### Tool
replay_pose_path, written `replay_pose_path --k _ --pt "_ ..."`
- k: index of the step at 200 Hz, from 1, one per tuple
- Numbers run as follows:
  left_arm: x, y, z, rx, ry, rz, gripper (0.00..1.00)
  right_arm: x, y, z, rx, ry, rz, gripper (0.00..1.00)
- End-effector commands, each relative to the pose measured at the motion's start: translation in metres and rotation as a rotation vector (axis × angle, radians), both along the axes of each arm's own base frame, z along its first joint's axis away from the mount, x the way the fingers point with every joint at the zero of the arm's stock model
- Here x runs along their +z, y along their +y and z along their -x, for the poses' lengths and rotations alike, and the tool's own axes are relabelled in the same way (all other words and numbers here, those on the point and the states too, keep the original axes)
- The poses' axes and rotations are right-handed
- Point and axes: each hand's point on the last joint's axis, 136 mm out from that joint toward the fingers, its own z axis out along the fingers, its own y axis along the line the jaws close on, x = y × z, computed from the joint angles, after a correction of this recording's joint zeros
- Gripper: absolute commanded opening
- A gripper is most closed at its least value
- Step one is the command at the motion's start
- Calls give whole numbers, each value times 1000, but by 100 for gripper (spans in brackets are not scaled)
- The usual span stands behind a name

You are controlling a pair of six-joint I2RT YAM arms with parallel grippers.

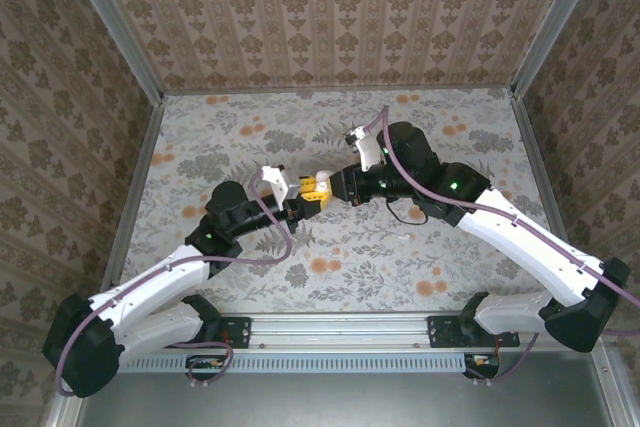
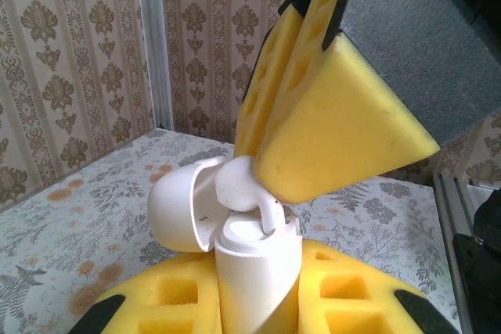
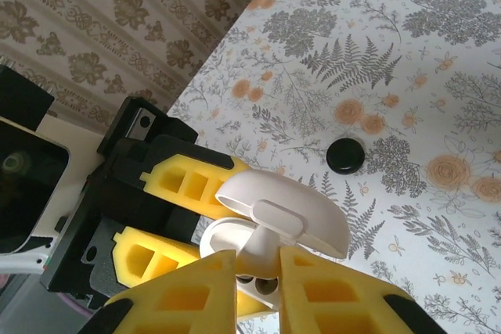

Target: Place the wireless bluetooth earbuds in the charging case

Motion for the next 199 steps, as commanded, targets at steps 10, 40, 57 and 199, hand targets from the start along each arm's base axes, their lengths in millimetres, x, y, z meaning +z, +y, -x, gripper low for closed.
replay_pose_path --k 10,40,57,199 --pt "22 -8 16 -106 -53 42 0 10 16 11 133 -55 -45 23" --pt "19 -9 16 -112 -45 33 0 11 19 13 149 -30 -50 38" --pt "19 -9 16 -111 -46 31 0 12 16 9 115 -18 -39 43" --pt "13 -1 -2 -37 18 49 0 60 -21 12 -36 -109 -84 54"
